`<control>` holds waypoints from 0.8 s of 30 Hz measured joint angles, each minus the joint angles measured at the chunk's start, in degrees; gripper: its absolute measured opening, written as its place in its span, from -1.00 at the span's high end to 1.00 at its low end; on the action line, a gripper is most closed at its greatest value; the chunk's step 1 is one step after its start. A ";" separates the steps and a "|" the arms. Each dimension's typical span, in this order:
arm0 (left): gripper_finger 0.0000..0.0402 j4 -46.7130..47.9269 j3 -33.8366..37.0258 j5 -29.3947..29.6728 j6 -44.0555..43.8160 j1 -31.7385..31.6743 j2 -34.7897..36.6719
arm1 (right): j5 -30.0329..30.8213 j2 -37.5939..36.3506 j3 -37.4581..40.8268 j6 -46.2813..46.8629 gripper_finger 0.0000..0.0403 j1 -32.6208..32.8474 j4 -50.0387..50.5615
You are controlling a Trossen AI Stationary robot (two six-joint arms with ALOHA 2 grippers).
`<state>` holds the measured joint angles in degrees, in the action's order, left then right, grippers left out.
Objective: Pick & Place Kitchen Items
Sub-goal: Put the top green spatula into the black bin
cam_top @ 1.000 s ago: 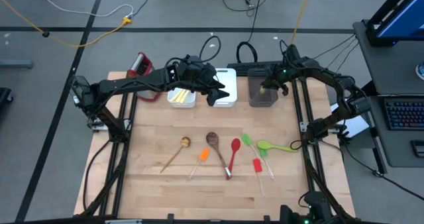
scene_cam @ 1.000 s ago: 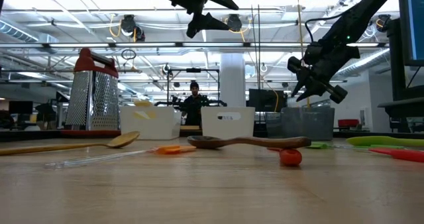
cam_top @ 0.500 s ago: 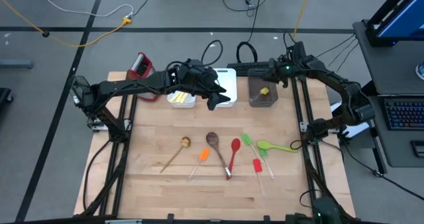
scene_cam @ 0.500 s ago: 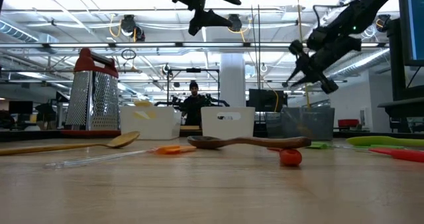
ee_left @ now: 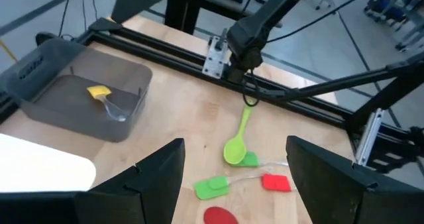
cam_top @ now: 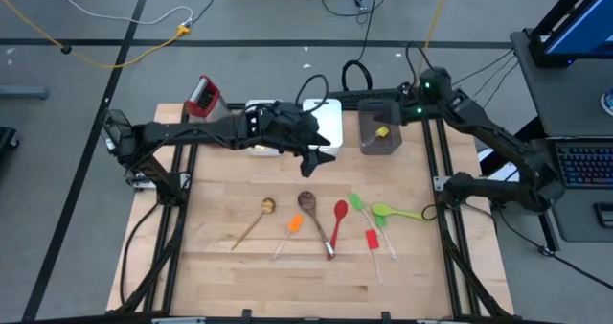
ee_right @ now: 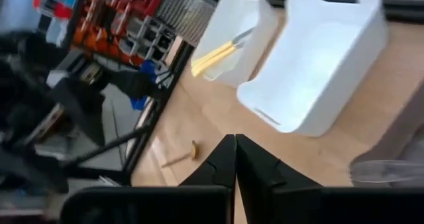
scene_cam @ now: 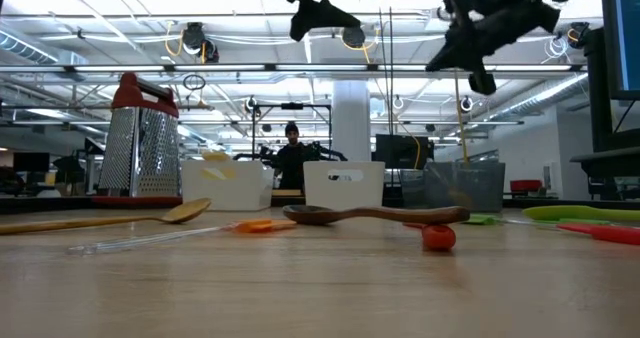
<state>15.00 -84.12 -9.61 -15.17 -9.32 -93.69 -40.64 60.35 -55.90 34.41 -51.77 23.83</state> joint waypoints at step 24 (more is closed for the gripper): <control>-0.34 -7.07 21.81 -6.41 1.05 1.23 19.75 | 21.89 -9.93 7.63 -5.46 1.00 32.38 1.45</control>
<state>7.94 -62.31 -16.02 -14.12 -8.09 -73.94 -18.75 50.42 -48.27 28.95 -19.40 25.27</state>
